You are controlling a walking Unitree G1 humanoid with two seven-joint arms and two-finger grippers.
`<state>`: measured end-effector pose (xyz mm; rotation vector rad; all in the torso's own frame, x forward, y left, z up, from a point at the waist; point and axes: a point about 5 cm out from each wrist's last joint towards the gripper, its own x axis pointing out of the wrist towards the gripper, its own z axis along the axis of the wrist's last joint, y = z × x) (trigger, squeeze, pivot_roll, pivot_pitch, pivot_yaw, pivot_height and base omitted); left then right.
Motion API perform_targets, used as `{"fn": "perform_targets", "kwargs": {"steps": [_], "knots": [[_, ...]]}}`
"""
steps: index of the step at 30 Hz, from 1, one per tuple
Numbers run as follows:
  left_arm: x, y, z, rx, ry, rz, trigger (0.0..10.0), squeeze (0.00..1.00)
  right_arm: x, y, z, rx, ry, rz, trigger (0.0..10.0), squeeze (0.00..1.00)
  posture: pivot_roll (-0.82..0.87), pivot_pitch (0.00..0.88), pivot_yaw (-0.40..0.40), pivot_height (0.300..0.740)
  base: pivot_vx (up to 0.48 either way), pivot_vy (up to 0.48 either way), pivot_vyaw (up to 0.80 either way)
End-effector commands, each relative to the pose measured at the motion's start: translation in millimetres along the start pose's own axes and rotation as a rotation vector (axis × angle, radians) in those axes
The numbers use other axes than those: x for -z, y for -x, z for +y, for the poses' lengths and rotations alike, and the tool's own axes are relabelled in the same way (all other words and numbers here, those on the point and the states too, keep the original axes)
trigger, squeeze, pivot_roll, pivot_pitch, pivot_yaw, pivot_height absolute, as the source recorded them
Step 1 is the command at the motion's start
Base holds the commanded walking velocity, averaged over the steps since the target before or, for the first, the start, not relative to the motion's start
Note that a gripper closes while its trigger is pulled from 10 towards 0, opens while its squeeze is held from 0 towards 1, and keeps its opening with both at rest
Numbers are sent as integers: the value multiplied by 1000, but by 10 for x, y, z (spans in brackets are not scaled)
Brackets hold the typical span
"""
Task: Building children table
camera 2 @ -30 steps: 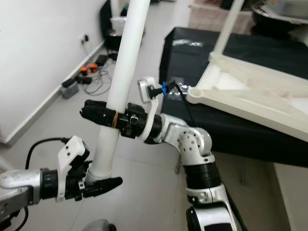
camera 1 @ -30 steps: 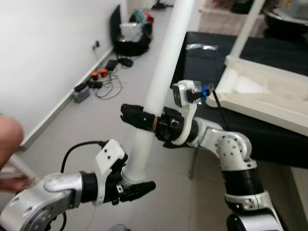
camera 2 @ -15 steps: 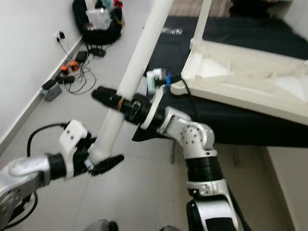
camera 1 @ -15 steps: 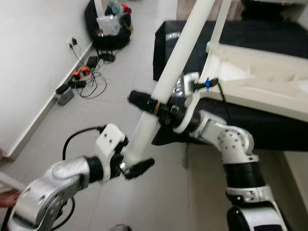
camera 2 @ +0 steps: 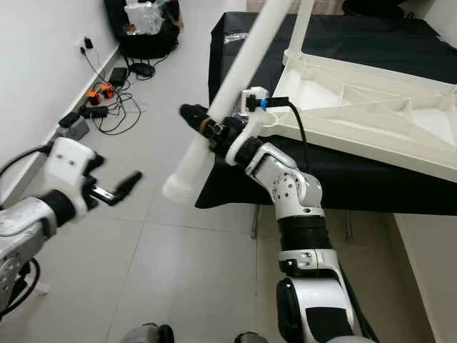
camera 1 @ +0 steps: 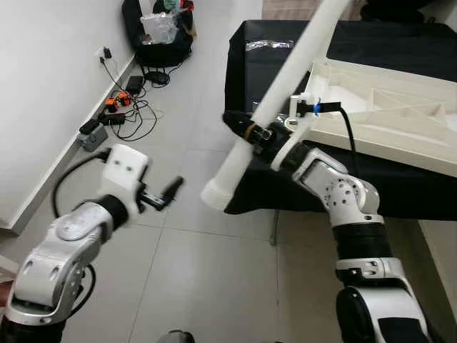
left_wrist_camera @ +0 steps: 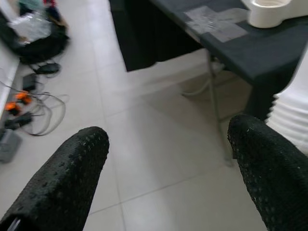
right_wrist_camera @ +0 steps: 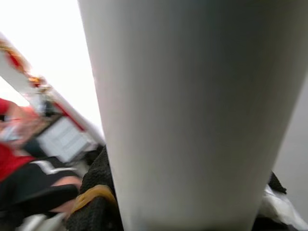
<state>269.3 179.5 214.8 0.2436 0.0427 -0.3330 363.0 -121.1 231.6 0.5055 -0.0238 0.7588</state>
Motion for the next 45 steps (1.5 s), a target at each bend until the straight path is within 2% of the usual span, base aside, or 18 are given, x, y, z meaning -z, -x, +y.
{"fn": "perform_targets", "kwargs": {"steps": [1, 4, 5, 6, 9, 10, 13, 14, 15, 18, 21, 26, 30, 37, 45], "knots": [[4, 4, 20, -44, -22, 1, 10000, 0, -77, -13, -35, 84, 94, -24, 0, 0, 76, 119, -32, 740, 0, 0, 0], [29, 35, -21, -122, 28, -8, 10000, 0, -194, 55, -122, 293, 311, -77, 0, 0, 72, 117, -34, 740, 0, 0, 0], [29, 35, -21, -122, 28, -8, 10000, 0, -194, 55, -122, 293, 311, -77, 0, 0, 72, 117, -34, 740, 0, 0, 0], [34, 45, -84, -129, 65, -17, 10000, 0, -235, 94, -115, 357, 391, -112, 0, 0, 72, 117, -34, 740, 0, 0, 0], [34, 51, -126, -132, 90, -23, 10000, 0, -263, 120, -106, 396, 440, -138, 0, 0, 72, 117, -34, 740, 0, 0, 0], [22, 52, -220, -122, 94, -32, 10000, 0, -319, 167, -68, 440, 506, -193, 0, 0, 70, 117, -35, 740, 0, 0, 0], [-25, 53, -301, -127, 68, -67, 10000, 0, -382, 213, -21, 485, 557, -242, 0, 0, 67, 118, -37, 740, 0, 0, 0], [-116, 32, -421, -137, 59, -129, 10000, 0, -516, 268, 91, 547, 672, -318, 10000, 0, 63, 117, -38, 740, 0, 0, 0], [-145, 17, -448, -145, 63, -147, 10000, 0, -563, 277, 130, 567, 717, -340, 10000, 0, 63, 117, -38, 740, 0, 0, 0], [-208, -24, -463, -178, 101, -180, 10000, 0, -615, 271, 186, 577, 724, -373, 10000, 0, 59, 113, -38, 740, 0, 0, -263], [-230, -35, -460, -190, 106, -189, 10000, 0, -622, 269, 196, 582, 729, -380, 10000, 0, 55, 111, -39, 740, 0, 0, -788], [-422, -66, -367, -238, 69, -299, 10000, 0, -632, 276, 223, 624, 792, -387, 10000, 0, 51, 106, -43, 740, 0, 0, -790], [-473, -65, -319, -254, 56, -323, 10000, 0, -605, 246, 283, 612, 807, -392, 10000, 0, 50, 102, -48, 740, 262, 0, -200], [-531, -79, -256, -296, 37, -354, 10000, 0, -578, 151, 396, 553, 754, -402, 10000, 0, 54, 90, -56, 740, 480, 0, 0], [-527, -86, -250, -303, 30, -358, 10000, 0, -665, 102, 442, 542, 763, -433, 10000, 0, 54, 82, -61, 740, 480, 0, 0]]}}
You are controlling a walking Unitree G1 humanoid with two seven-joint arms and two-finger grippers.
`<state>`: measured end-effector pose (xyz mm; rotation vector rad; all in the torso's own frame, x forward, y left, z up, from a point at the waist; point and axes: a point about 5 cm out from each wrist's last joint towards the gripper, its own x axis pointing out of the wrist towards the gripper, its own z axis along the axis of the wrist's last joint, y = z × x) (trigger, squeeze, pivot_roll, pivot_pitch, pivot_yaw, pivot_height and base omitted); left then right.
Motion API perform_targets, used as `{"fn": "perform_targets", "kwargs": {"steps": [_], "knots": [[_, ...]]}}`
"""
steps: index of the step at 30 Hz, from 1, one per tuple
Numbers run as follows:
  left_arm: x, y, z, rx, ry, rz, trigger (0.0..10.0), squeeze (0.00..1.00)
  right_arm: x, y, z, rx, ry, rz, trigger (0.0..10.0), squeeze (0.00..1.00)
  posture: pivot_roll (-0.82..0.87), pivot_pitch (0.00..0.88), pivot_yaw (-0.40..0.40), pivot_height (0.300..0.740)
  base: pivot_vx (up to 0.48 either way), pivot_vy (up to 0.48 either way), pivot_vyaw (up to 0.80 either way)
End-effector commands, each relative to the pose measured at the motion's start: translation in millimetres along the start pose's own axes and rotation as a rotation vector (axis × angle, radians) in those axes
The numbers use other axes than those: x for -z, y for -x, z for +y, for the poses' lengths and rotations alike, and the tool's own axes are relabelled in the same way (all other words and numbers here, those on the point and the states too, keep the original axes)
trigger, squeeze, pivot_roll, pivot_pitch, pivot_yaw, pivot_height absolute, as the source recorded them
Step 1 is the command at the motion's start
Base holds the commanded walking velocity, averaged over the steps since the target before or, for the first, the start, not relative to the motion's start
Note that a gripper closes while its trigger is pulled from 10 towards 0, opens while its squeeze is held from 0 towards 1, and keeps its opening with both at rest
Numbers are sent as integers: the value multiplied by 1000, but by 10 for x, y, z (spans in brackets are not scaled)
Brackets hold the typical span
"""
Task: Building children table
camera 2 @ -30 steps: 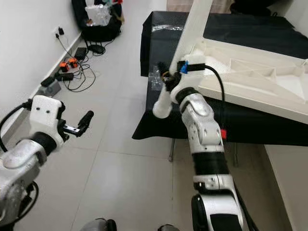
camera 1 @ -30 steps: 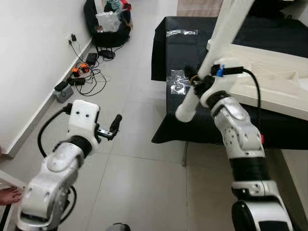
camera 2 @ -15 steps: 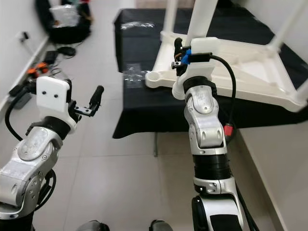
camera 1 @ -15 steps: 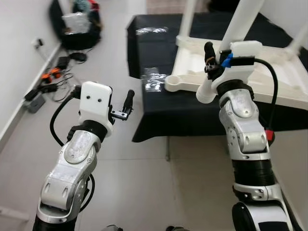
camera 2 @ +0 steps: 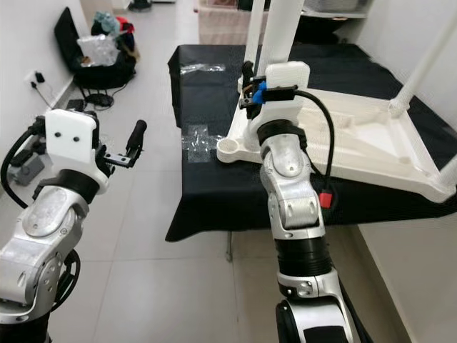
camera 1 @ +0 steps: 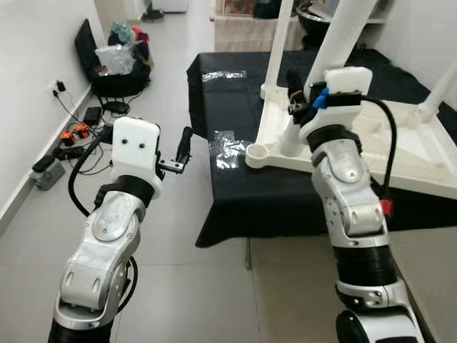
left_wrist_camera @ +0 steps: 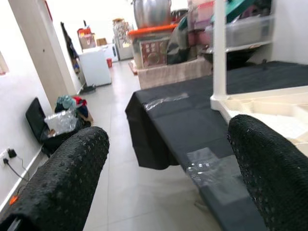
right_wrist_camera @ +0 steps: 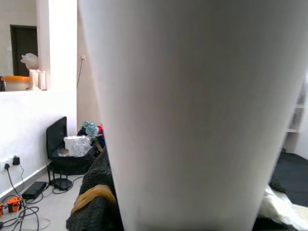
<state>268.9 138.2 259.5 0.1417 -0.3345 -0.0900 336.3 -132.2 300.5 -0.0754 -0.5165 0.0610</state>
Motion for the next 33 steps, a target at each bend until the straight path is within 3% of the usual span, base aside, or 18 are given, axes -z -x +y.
{"fn": "perform_targets", "kwargs": {"steps": [1, 13, 22, 27, 29, 33], "knots": [[5, 0, 29, -17, -16, -3, 10000, 0, -56, -38, 12, -1, -2, -23, 10000, 0, 54, 82, -61, 740, 480, 0, 0], [11, -18, 25, -12, -40, -4, 10000, 0, -118, -88, -11, 20, -8, -45, 10000, 0, 52, 92, -63, 740, 475, 0, 0], [38, -19, 37, -32, -11, 22, 10000, 0, -115, -115, -9, -8, -54, -24, 10000, 0, 55, 104, -62, 740, 0, 0, 0], [90, 12, -17, 7, 11, 57, 10000, 0, -54, -165, 4, -160, -166, 41, 10000, 0, 57, 109, -65, 740, 0, 0, 0], [192, 131, -158, 132, 34, 113, 10000, 0, -10, -213, -84, -292, -259, 93, 10000, 0, 54, 116, -71, 740, 0, 0, 0], [271, 275, -264, 222, 59, 159, 10000, 0, -11, -247, -206, -346, -303, 103, 10000, 0, 57, 121, -76, 740, 0, 0, 0]]}}
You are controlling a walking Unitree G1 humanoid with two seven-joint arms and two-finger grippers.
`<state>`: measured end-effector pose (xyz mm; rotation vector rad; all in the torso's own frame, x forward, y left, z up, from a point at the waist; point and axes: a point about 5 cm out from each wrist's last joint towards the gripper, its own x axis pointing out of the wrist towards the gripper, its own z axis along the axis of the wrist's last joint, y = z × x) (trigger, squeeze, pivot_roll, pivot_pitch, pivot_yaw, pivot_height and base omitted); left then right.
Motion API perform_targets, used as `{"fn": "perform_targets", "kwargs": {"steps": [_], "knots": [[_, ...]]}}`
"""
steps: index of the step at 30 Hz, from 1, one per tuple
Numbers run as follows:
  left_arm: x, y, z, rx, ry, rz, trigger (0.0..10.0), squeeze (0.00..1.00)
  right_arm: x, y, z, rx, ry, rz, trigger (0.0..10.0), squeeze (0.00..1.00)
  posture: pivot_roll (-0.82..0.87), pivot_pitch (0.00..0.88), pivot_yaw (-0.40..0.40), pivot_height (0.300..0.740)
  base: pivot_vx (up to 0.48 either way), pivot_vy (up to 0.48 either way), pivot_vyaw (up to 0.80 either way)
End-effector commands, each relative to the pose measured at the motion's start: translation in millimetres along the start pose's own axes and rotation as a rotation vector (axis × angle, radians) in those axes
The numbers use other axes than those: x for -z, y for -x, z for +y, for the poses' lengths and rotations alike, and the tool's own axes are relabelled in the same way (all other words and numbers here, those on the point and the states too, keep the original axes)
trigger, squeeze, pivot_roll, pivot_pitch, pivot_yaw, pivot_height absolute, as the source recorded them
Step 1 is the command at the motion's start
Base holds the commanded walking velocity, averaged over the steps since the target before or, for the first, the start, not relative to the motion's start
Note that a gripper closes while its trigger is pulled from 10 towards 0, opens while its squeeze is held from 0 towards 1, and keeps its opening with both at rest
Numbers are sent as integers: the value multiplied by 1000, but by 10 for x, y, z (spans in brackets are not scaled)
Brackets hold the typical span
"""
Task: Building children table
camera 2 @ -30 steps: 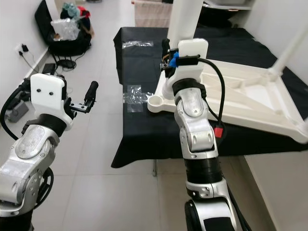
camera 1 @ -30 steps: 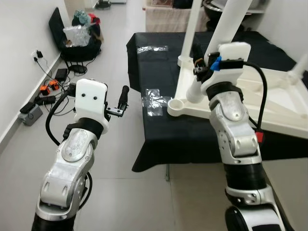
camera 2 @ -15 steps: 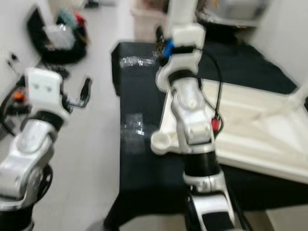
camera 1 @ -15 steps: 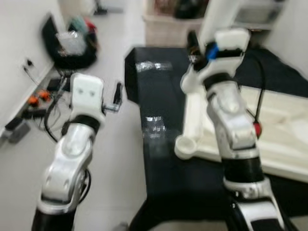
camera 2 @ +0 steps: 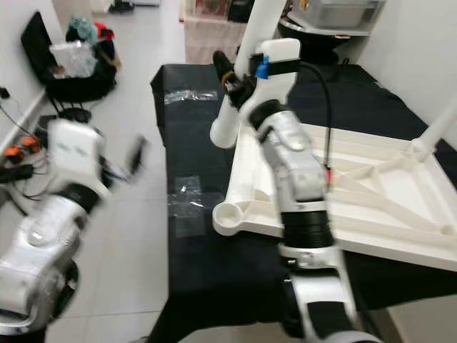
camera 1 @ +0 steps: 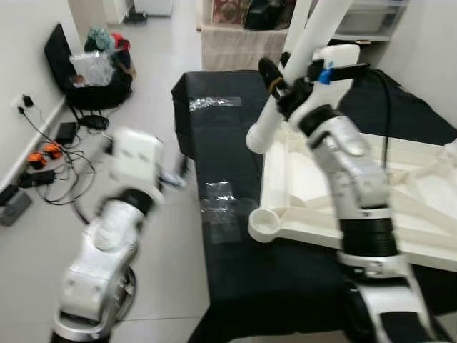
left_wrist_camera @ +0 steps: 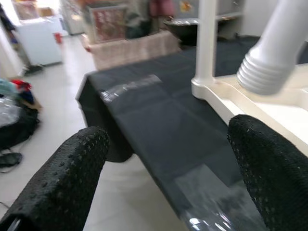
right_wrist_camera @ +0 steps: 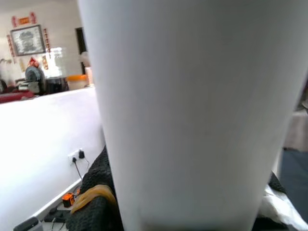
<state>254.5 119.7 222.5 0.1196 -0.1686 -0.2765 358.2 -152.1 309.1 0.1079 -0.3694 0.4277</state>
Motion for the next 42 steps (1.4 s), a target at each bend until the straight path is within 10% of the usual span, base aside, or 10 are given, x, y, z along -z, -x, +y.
{"fn": "perform_targets", "kwargs": {"steps": [1, 12, 24, 42], "knots": [[64, 115, -89, 70, 11, 34, 10000, 0, -58, -14, -34, -90, -38, 3, 10000, 0, 57, 128, -78, 740, 0, 0, 0], [269, 612, -490, 366, 115, 95, 10000, 0, 135, 328, 30, -710, -42, 213, 10000, 0, 57, 156, -88, 740, 0, 0, 0], [312, 1010, -646, 576, 215, 192, 10000, 0, -21, 269, -148, -880, -241, 87, 10000, 0, 84, 188, -90, 740, 0, 0, 0], [296, 1031, -559, 561, 170, 180, 10000, 0, 392, 523, -171, -1041, -69, 329, 10000, 0, 102, 182, -68, 740, 0, 0, 0]]}}
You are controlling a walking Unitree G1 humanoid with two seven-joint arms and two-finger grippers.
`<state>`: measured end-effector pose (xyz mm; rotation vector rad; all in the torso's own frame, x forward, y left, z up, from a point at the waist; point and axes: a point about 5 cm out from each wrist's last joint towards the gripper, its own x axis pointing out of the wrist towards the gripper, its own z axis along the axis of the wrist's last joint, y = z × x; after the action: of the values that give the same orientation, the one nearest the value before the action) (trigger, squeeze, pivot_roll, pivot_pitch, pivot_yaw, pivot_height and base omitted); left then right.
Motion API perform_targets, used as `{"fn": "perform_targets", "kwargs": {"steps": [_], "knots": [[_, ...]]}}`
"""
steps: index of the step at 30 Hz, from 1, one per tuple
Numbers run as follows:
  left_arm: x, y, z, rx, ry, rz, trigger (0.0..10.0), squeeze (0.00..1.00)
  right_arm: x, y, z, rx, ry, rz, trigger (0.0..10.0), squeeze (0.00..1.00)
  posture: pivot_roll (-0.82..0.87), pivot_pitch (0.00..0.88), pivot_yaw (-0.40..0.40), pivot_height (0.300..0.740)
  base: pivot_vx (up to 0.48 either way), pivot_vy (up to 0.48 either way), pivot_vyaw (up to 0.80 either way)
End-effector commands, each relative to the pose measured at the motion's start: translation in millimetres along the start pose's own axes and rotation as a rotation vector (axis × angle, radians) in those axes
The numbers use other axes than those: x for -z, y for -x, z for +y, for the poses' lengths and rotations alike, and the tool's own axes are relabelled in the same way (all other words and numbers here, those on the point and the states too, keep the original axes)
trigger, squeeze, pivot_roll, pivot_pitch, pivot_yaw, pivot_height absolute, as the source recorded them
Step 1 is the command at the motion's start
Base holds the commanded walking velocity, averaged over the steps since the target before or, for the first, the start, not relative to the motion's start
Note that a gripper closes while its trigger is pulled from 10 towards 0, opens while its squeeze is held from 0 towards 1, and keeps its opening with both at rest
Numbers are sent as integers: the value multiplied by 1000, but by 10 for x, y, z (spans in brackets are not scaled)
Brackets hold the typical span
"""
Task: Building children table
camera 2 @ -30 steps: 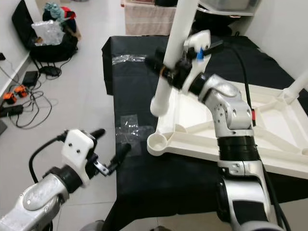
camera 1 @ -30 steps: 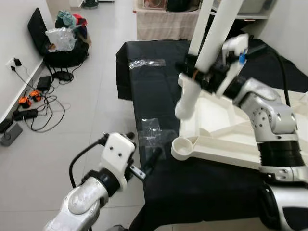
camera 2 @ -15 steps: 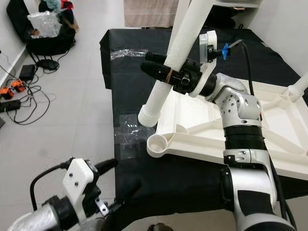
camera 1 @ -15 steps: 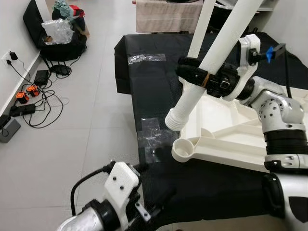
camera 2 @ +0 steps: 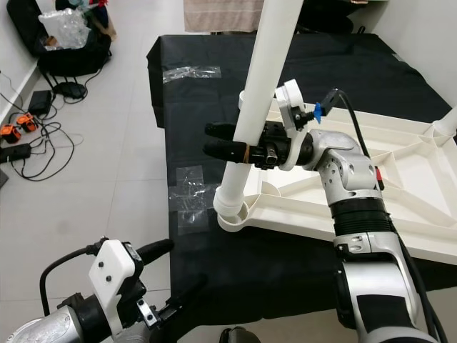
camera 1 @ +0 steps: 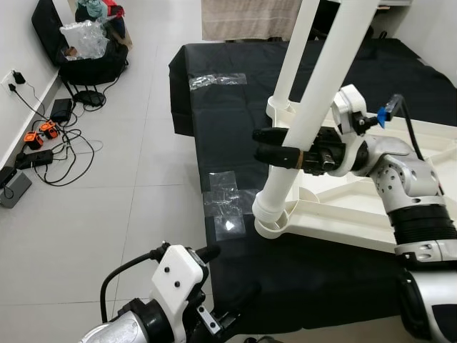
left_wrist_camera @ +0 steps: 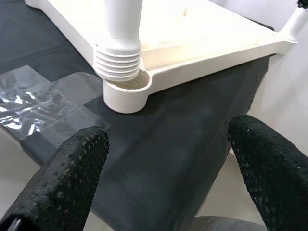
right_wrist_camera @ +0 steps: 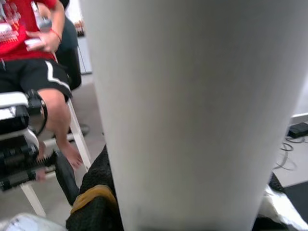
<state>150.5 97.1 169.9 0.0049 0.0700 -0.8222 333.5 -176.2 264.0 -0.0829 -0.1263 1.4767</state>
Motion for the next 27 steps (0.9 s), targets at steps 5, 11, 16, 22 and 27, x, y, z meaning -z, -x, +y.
{"fn": "perform_targets", "kwargs": {"steps": [5, 11, 16, 22, 27], "knots": [[30, 37, 76, -8, -78, 30, 10000, 0, 83, 116, 0, 29, -18, 73, 10000, 0, 101, 174, -60, 740, 0, 0, 0], [47, 18, 155, -15, -116, 36, 10000, 0, 11, 119, 43, 7, 6, 54, 10000, 0, 101, 165, -52, 740, 0, 0, 0], [52, -3, 184, -16, -118, 33, 10000, 0, 20, 35, 123, -51, 32, 65, 10000, 0, 98, 152, -47, 740, 0, 0, 0], [63, -18, 177, -11, -117, 28, 10000, 0, 27, -97, 198, -109, 45, 52, 10000, 0, 100, 148, -50, 740, 0, 0, 0], [90, 4, 190, -15, -120, 32, 10000, 0, 41, -110, 262, -139, 31, 50, 10000, 0, 95, 139, -56, 740, 0, 0, 0]]}}
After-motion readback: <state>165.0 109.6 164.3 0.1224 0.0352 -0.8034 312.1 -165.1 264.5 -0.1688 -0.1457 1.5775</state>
